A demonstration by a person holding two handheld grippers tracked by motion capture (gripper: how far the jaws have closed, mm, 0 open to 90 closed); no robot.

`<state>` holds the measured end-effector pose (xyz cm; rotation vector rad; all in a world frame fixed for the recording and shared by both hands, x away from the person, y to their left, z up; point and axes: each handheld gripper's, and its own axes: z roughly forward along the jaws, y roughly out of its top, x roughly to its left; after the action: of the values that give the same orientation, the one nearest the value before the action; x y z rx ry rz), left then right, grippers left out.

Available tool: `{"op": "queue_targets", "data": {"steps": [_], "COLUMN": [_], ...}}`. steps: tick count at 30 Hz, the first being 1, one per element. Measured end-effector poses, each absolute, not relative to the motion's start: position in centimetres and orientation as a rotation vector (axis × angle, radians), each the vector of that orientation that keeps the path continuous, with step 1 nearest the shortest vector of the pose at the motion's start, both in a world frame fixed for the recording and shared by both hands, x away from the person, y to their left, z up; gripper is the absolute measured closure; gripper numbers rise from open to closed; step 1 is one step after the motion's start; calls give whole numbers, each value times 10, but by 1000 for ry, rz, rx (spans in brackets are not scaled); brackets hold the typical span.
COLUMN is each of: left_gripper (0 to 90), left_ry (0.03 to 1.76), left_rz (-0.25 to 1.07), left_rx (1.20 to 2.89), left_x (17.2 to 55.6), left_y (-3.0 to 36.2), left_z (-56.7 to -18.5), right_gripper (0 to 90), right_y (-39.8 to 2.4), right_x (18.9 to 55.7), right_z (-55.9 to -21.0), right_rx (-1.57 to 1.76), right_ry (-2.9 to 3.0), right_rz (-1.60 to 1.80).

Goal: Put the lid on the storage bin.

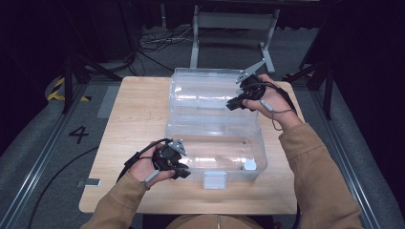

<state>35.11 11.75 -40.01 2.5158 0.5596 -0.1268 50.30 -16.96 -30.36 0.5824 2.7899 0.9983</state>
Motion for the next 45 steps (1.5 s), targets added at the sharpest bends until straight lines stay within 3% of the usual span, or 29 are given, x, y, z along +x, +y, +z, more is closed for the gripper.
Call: {"op": "queue_targets", "data": {"steps": [45], "left_gripper": [759], "left_ry": [514], "left_rz": [-126], "left_rx": [2535], "left_x": [353], "left_y": [115], "left_z": [-405], "right_gripper": [833], "right_y": [-170], "right_x": [479], "right_z": [-294], "right_rx": [506], "right_ry": [2810], "right_rz": [984]}}
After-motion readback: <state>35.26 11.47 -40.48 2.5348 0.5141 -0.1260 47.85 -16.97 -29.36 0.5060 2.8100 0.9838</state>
